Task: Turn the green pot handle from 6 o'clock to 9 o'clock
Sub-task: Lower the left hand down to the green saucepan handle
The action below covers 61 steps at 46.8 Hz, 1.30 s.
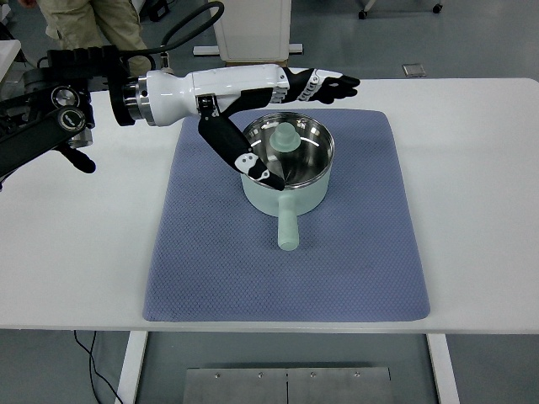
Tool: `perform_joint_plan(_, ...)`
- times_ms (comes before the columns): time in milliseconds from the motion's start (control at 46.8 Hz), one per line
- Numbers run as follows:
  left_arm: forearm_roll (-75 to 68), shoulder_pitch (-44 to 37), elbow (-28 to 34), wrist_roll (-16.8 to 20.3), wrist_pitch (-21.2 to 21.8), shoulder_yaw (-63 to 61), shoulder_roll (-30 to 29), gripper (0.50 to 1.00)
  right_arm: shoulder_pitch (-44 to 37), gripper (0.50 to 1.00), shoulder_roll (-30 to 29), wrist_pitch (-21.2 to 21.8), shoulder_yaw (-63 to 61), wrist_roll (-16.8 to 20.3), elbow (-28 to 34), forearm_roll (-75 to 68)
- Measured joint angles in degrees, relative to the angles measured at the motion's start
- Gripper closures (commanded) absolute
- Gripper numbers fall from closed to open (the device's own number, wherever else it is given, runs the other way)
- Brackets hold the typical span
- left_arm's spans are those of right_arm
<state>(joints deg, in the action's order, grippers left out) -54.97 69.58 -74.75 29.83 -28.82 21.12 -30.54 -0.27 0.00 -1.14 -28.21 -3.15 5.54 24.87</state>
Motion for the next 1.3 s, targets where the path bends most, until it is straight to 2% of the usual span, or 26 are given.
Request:
perform_joint_plan(642, -11.7, 3.4, -1.2, 0.0, -2.9, -7.5, 4.6, 0.500, 0.0, 0.500, 0.0, 0.0, 0.0, 0.0, 0.0, 0.0)
perform_joint_plan(1305, -22.0, 3.8, 1.7, 0.0, -3.0, -13.7, 7.1, 0.500, 0.0, 0.500, 0.0, 0.0, 0.0, 0.0, 0.0, 0.0)
